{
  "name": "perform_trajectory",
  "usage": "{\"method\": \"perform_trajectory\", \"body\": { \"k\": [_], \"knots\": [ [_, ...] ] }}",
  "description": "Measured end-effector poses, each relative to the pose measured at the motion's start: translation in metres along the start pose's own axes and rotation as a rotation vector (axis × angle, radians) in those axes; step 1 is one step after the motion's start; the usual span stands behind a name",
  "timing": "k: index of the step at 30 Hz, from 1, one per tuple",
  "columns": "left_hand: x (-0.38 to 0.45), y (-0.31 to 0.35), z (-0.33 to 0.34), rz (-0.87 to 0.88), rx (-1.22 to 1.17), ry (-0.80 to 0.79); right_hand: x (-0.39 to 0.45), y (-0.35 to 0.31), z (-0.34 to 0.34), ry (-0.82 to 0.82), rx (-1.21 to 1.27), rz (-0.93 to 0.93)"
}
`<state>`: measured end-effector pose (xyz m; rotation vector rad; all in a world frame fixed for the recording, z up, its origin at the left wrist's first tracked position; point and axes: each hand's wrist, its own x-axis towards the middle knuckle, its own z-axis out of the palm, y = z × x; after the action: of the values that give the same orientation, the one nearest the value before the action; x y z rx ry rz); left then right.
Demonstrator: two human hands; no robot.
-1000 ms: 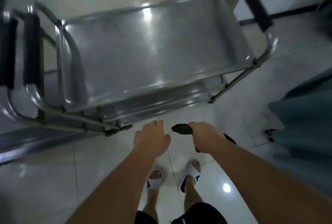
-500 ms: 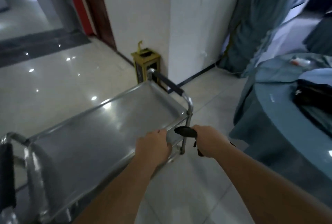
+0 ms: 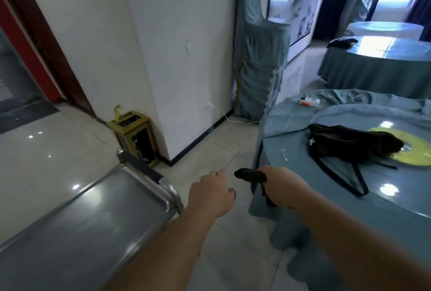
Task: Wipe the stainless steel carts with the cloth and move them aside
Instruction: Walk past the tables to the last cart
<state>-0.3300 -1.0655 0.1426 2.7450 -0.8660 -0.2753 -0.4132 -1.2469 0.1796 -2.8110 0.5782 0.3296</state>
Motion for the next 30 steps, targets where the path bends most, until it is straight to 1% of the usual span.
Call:
{"method": "perform_trajectory", "body": {
  "k": [3,5,8,12,18,22,25,30],
  "knots": [
    [0.043,0.041,0.005,0.017,-0.016,0.002,0.031,0.039,-0.027,-0.047,-0.073,-0.027],
    [0.069,0.055,0.009,0.01,-0.01,-0.014,0.054,0.058,-0.04,-0.065,-0.081,-0.013],
    [0.109,0.059,0.013,-0.011,0.026,-0.036,0.094,0.075,-0.05,-0.096,-0.064,0.014],
    [0.168,0.047,0.016,-0.032,0.019,-0.046,0.158,0.079,-0.049,-0.133,-0.051,0.006],
    [0.281,-0.004,0.024,-0.025,0.045,-0.062,0.285,0.063,-0.05,-0.176,-0.078,0.014],
    [0.352,-0.054,0.017,-0.038,0.05,-0.14,0.362,0.041,-0.065,-0.225,-0.088,0.053],
    [0.402,-0.089,0.005,-0.063,0.064,-0.155,0.416,0.022,-0.074,-0.257,-0.086,0.059],
    [0.459,-0.153,-0.009,-0.155,0.036,-0.169,0.51,-0.026,-0.08,-0.313,-0.158,-0.016]
  ]
}}
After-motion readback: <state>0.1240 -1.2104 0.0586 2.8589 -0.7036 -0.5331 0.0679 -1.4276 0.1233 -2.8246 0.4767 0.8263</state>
